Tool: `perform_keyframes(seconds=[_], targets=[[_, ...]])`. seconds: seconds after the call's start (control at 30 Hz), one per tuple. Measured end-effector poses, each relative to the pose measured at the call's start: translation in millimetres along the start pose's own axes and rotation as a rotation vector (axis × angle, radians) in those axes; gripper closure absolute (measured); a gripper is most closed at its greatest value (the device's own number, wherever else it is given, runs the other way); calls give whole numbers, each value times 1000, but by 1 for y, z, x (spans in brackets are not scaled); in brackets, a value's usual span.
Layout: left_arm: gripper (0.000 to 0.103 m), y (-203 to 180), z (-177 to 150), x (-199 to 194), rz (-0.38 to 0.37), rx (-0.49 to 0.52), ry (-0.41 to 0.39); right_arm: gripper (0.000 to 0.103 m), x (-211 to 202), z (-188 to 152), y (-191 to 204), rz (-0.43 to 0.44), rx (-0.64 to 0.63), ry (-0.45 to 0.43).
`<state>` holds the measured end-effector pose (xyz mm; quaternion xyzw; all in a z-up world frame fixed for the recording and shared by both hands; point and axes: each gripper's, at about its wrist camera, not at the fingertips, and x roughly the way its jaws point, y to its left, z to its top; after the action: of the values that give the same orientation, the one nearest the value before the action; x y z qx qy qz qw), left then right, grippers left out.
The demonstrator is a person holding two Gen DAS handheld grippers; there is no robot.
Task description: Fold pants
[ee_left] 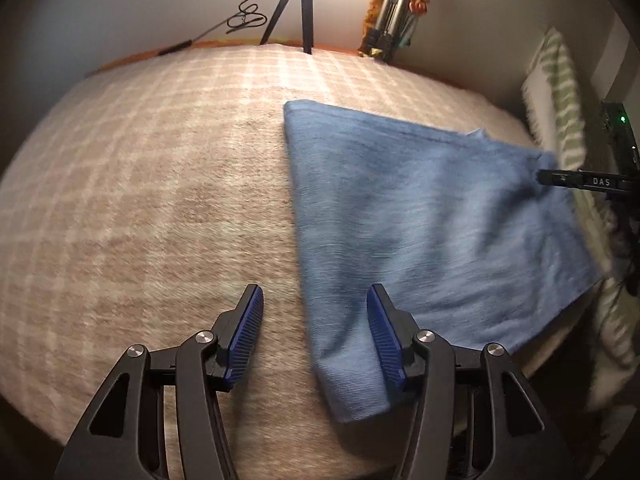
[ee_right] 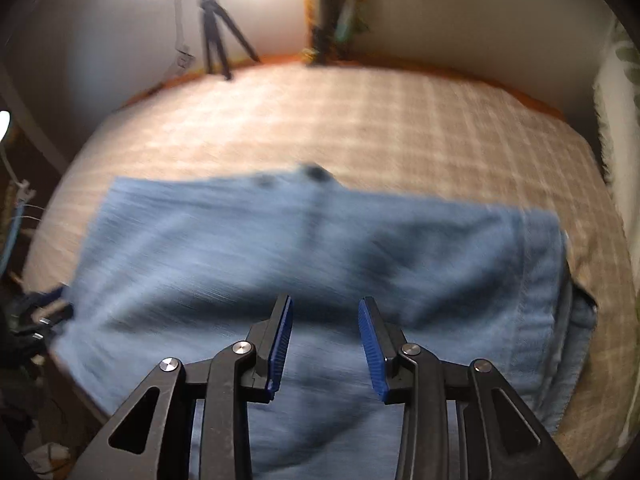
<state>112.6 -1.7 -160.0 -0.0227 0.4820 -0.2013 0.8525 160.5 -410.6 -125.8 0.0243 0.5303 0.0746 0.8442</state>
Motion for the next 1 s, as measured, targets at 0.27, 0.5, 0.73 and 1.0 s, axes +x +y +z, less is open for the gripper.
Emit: perform_keyframes(seconds=[0.27,0.5,0.73,1.0], targets=[[61,11,-3,0,-96,-126,-23,45,13,51,118,158,-182,30],[77,23,-8,-2,-123,-209,-50,43,59,82,193,218,-193,111],[88,19,-13,-5,-199,-236,-61,43,105,94,242,182,-188,225],[88,12,-12,-15,-242,-243,-100,45,137,87,285,-8,-291,329]])
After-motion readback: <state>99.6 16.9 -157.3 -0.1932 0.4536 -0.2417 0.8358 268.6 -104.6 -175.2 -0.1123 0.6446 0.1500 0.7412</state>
